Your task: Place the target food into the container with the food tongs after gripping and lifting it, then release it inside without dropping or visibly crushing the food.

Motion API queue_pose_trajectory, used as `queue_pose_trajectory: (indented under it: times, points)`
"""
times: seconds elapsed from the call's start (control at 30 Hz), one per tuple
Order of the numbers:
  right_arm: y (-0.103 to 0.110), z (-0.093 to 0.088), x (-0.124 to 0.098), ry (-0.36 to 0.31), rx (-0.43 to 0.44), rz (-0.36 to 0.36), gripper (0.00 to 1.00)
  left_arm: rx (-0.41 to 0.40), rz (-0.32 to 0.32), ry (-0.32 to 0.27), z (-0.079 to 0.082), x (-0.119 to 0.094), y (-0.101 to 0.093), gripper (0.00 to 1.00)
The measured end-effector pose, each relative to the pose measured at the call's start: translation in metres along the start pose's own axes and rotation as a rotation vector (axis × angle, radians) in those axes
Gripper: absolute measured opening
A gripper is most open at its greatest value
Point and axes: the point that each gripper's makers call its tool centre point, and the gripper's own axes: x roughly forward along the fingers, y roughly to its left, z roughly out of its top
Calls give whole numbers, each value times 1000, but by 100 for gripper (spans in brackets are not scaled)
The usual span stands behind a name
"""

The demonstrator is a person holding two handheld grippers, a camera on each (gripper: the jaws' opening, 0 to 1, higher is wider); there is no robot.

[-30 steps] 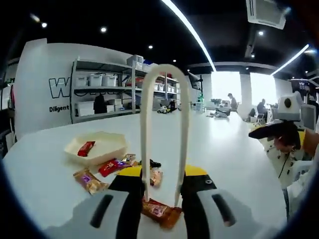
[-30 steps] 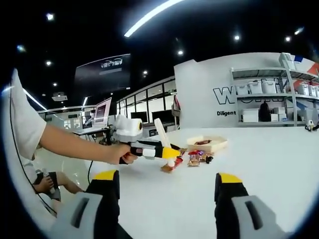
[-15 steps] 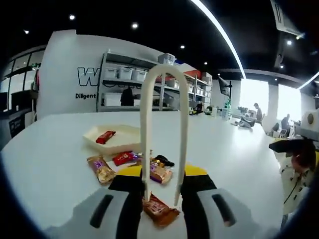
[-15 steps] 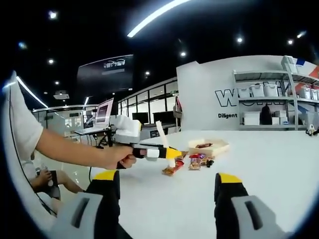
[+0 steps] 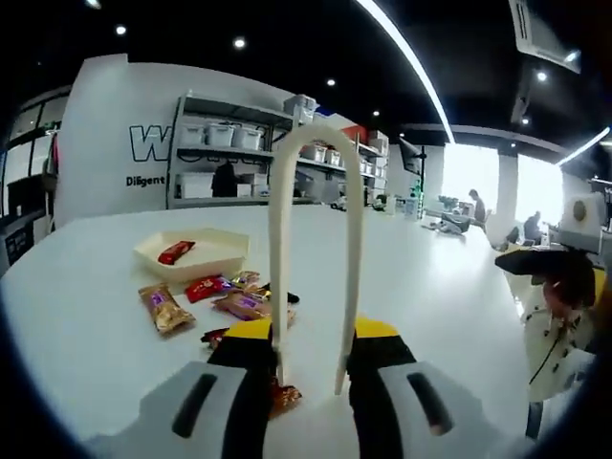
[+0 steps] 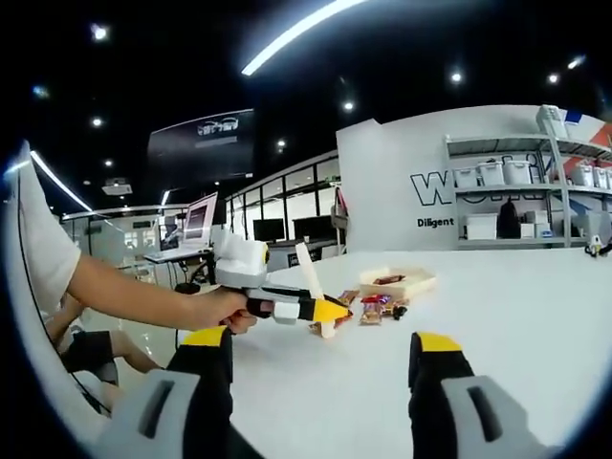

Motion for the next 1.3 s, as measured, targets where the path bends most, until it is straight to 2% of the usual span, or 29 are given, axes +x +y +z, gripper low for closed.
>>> queue_pose_trajectory:
  times: [0.2, 0.37, 0.57, 0.7, 0.87, 0.97, 1.17, 1.3]
  points:
    - [1, 2, 1, -7, 8, 2, 72, 13, 13, 17, 1, -12, 9, 27]
    - [5, 1, 4, -1, -2, 8, 72, 30, 24, -7, 13, -18, 15, 27]
    - [6, 3, 4, 1, -7, 9, 72, 42, 39, -11, 20, -10, 25, 27]
    - [4, 1, 2, 6, -4, -1, 72, 45, 48, -3, 17, -1, 29, 27]
    - [0, -1, 1, 14, -4, -7, 72, 22, 101, 13, 9, 6, 39, 28]
    - [-2, -3, 1, 17, 7, -9, 72, 45, 101, 8, 10, 10, 39, 28]
    - [-5, -6, 1, 22, 8, -16, 72, 30, 109, -10, 17, 14, 45, 28]
    - [-9, -7, 1, 23, 15, -21, 72, 42, 120, 8, 11, 19, 48, 28]
